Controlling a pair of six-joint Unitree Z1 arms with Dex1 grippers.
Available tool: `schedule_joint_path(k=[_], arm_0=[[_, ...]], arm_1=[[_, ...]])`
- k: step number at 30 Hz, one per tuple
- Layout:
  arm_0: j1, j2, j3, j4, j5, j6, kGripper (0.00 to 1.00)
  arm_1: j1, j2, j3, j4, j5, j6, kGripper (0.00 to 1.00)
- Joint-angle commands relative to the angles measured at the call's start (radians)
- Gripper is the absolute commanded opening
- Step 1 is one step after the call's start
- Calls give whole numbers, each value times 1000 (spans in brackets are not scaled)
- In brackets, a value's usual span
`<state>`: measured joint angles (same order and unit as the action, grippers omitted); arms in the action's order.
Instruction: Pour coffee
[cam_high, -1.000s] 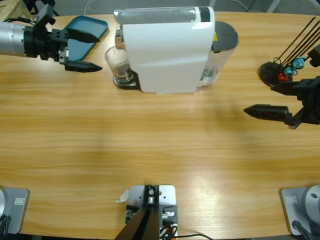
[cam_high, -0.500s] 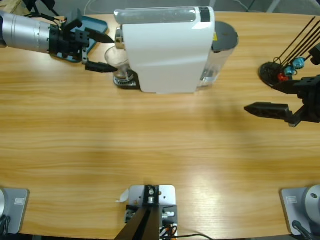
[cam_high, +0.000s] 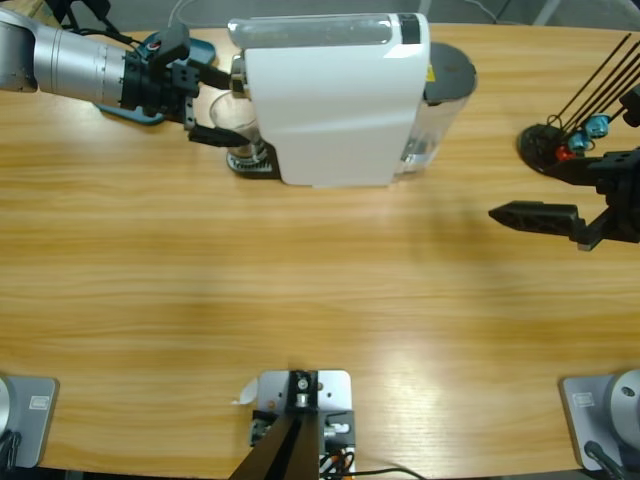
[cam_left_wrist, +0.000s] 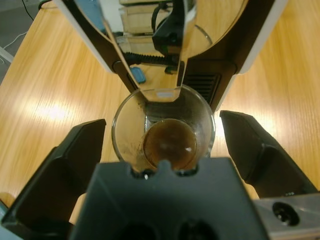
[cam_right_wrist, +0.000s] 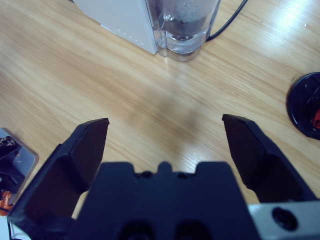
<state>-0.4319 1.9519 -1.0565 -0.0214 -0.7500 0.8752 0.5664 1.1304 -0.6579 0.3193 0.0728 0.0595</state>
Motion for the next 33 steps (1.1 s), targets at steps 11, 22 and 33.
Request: schedule_joint_path(k=[11, 22, 33], arm_0=[[-10, 54, -3, 18, 23, -8, 68], [45, 10, 34, 20, 9, -9, 0], [163, -203, 60, 59, 21, -77, 0]], arm_1=[[-13, 19, 4, -6, 2, 3, 1000], [-20, 4, 4, -5, 0, 3, 1000], [-20, -89, -22, 47, 5, 3, 1000]])
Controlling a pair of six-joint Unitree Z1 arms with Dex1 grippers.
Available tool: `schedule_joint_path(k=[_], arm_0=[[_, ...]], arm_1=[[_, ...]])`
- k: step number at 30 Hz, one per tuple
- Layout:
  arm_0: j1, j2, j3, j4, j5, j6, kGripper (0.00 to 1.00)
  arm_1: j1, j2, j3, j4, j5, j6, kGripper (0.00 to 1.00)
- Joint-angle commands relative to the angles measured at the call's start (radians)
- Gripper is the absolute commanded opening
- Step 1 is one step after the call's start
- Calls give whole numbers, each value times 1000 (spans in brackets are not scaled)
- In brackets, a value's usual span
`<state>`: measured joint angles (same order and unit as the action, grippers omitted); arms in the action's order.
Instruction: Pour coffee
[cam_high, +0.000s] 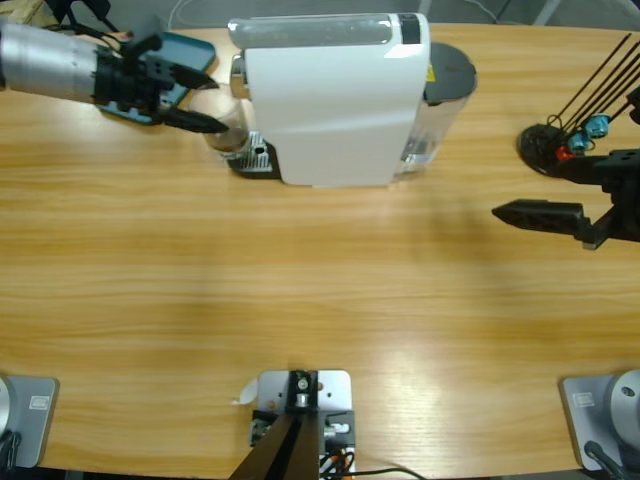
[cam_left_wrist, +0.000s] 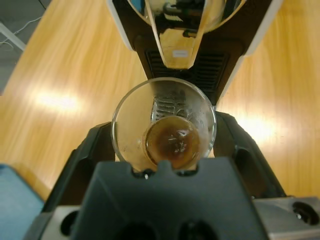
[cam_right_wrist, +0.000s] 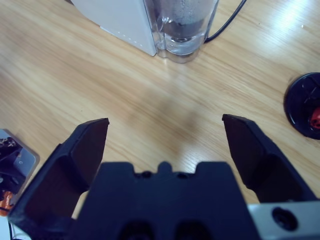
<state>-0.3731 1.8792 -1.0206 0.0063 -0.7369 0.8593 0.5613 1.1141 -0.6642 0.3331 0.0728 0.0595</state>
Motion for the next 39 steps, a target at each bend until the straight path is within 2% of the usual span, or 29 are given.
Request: schedule_joint_path(k=[1, 5, 13, 16, 20, 28, 39], arm_0=[[126, -141, 22, 32, 10, -70, 0], [191, -137, 28, 35, 86, -91, 0], [238, -109, -53, 15, 415, -438, 0], [240, -83, -96, 7, 477, -534, 0], [228, 4, -134, -72, 484, -552, 0], [200, 112, -113, -253, 504, -542, 0], [197, 193, -95, -324, 533, -534, 0]], arm_1=[[-15, -76, -11, 33, 4, 3, 1000], [-15, -80, -7, 29, 1, 2, 1000], [-15, -79, -3, 30, -1, 2, 1000], [-15, -76, -1, 29, -1, 2, 1000], [-15, -64, -2, 27, -2, 2, 1000], [-15, -38, -5, 25, -11, 0, 1000], [-26, -12, -1, 10, -14, -1, 1000]])
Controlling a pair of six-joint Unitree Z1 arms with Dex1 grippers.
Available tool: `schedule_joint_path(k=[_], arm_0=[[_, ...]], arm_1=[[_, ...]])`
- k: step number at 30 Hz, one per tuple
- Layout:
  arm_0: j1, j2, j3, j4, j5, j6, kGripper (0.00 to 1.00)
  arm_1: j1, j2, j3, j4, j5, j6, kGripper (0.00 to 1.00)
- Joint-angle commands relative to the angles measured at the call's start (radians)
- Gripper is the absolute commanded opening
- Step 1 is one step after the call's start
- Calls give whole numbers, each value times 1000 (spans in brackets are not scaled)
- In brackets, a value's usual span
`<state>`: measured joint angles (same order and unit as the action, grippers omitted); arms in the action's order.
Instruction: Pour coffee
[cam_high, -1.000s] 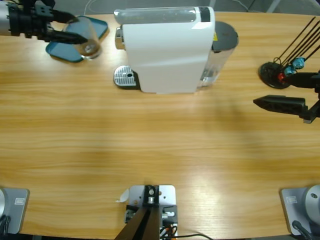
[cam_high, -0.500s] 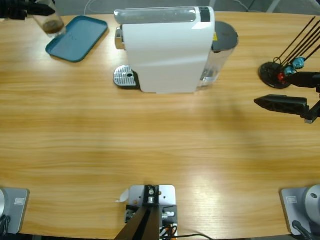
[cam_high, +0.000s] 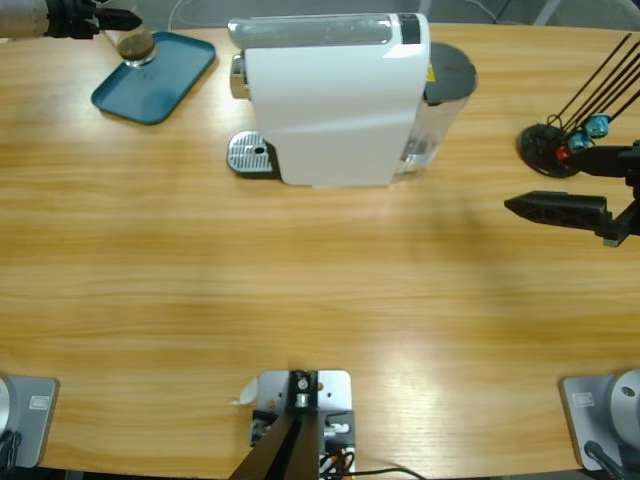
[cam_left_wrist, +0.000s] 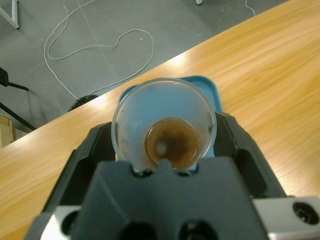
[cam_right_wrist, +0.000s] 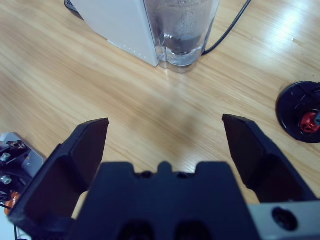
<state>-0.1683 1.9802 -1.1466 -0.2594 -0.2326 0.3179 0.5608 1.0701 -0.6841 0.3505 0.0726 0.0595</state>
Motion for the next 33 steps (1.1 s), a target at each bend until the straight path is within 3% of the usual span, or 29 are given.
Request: schedule_joint_path(k=[1, 33], arm_0=[[-9, 98, 31, -71, 26, 7, 0], [-32, 143, 14, -13, 105, 24, 0]], arm_1=[[-26, 34, 20, -10, -14, -1, 1000], [-44, 47, 26, -28, -22, -1, 1000]])
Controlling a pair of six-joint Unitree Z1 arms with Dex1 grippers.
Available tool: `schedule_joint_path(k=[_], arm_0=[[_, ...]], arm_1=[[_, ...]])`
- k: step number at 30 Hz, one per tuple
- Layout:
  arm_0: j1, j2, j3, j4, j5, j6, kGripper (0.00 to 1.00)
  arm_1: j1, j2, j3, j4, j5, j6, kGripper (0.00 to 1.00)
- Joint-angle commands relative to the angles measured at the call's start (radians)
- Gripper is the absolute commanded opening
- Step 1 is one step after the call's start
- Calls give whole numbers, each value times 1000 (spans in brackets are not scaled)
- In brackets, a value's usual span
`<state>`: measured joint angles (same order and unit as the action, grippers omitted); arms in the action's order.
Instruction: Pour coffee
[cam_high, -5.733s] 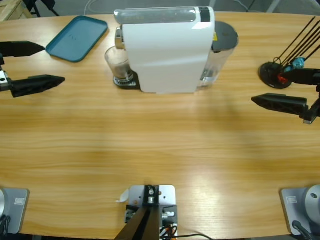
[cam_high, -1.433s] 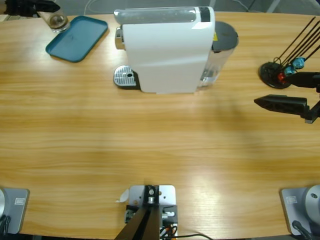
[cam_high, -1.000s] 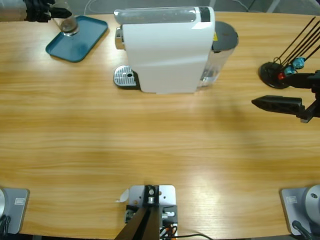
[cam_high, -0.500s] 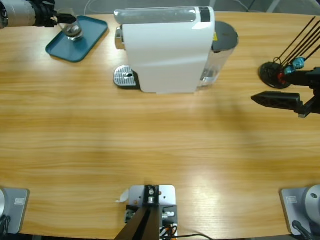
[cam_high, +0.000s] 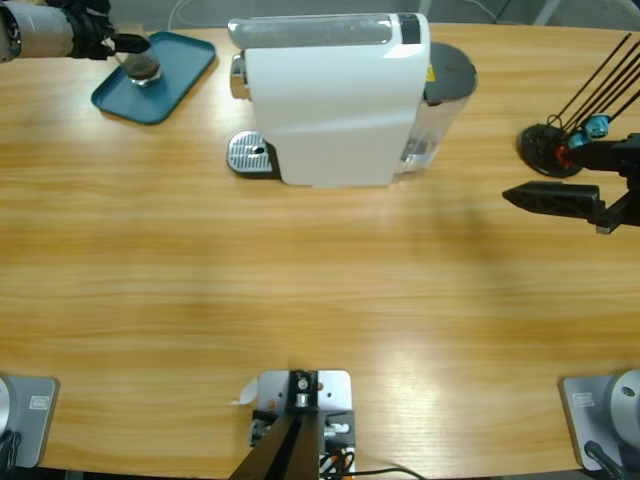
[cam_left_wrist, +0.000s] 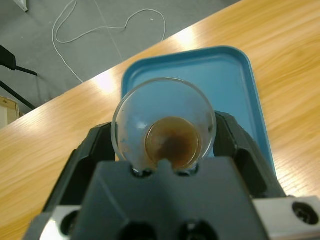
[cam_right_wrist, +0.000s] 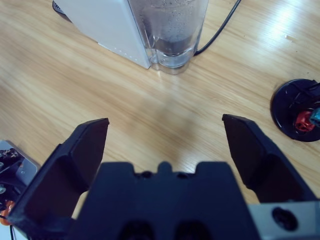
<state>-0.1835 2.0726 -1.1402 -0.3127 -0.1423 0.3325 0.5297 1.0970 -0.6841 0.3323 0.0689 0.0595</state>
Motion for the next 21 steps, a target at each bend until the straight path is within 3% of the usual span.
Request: schedule_joint_path(k=[1, 7, 9, 10, 21], arm_0=[[-18, 50, 7, 54, 15, 10, 0], [-24, 49, 1, 97, 13, 10, 0], [-25, 50, -1, 104, 13, 11, 840], [-25, 47, 4, 103, 12, 14, 966], [-13, -167, 135, 87, 13, 10, 996]], arm_1=[[-14, 19, 26, -12, -18, -1, 1000], [-14, 17, 26, -10, -20, -1, 1000], [-14, 16, 26, -10, -20, -1, 1000], [-14, 16, 26, -10, -20, -1, 1000], [-14, -9, 32, -6, -23, -1, 1000]])
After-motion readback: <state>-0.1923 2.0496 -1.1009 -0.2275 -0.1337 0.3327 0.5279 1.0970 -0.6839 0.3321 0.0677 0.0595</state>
